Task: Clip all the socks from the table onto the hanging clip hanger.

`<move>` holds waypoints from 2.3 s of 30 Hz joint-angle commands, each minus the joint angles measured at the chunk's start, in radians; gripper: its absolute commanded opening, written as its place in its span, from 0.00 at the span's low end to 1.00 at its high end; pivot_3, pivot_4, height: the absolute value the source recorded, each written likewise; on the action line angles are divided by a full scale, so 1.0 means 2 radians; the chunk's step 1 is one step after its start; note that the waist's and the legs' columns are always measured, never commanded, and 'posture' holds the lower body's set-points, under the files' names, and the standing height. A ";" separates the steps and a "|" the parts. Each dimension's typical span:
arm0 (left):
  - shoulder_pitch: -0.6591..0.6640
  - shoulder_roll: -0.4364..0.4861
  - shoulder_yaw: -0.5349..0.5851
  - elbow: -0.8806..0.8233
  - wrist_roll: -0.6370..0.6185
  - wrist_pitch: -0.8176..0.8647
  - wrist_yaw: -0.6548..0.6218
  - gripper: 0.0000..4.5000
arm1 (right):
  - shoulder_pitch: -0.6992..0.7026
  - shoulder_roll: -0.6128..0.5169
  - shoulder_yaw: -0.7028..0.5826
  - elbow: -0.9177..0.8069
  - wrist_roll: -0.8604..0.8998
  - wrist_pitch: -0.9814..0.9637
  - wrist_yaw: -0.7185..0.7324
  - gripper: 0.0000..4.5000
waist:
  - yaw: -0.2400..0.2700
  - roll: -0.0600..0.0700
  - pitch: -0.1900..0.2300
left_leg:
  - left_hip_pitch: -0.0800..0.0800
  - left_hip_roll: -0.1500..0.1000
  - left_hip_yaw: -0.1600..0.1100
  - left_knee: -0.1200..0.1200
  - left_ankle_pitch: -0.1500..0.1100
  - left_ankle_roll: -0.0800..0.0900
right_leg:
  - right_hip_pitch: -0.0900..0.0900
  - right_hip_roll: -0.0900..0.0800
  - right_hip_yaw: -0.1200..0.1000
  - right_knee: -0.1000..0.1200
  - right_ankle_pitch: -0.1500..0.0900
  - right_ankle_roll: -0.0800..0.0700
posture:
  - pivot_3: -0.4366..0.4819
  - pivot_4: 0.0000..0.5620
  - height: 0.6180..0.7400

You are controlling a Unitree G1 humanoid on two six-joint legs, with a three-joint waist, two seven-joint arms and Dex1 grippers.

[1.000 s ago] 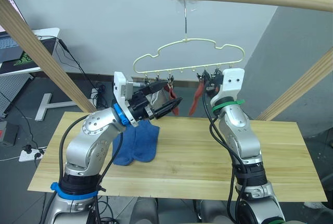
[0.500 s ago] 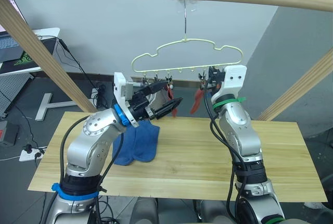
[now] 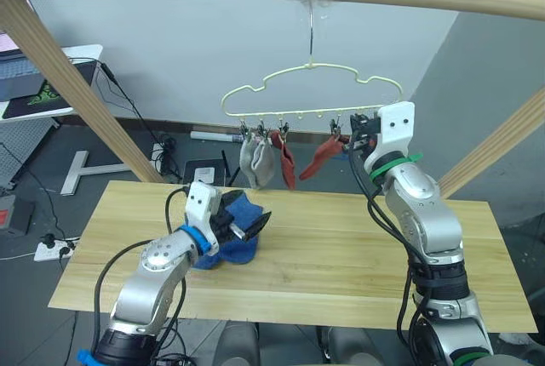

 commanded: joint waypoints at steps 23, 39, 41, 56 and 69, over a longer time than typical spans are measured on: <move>-0.122 -0.087 -0.039 0.318 0.109 -0.061 0.047 0.73 | 0.017 -0.009 -0.021 -0.064 0.024 0.096 -0.005 0.00 | 0.008 0.000 -0.003 | 0.000 0.000 0.000 0.002 0.000 0.000 | 0.001 0.000 -0.001 0.001 0.000 0.000 | 0.55 0.32 1.00; -0.077 -0.140 -0.076 0.114 0.043 -0.061 -0.053 0.01 | -0.077 -0.004 -0.189 -0.058 0.174 0.346 -0.018 0.00 | 0.009 0.001 -0.003 | 0.000 0.000 -0.001 0.003 0.000 0.000 | 0.002 0.000 -0.001 0.000 0.000 0.000 | 0.54 0.33 1.00; -0.087 -0.150 -0.085 0.085 0.043 -0.091 -0.058 0.01 | -0.100 0.007 -0.222 -0.062 0.196 0.408 -0.020 0.00 | 0.009 0.001 -0.003 | 0.000 0.000 -0.001 0.003 0.000 0.000 | 0.002 0.000 -0.001 0.000 0.000 0.000 | 0.54 0.33 1.00; -0.182 -0.198 -0.126 0.109 0.100 -0.239 -0.019 0.01 | -0.169 0.092 -0.352 -0.059 0.248 0.512 -0.109 0.00 | 0.006 0.001 -0.003 | -0.001 0.000 -0.001 0.003 0.000 0.000 | 0.001 0.000 -0.001 0.000 0.000 0.000 | 0.51 0.32 1.00; -0.208 -0.187 -0.128 0.162 0.164 -0.322 0.028 0.01 | -0.172 0.093 -0.368 -0.040 0.349 0.512 -0.198 0.00 | 0.002 0.001 -0.003 | -0.001 0.000 -0.001 0.002 0.000 0.000 | 0.001 0.000 -0.001 0.000 0.000 0.000 | 0.51 0.31 1.00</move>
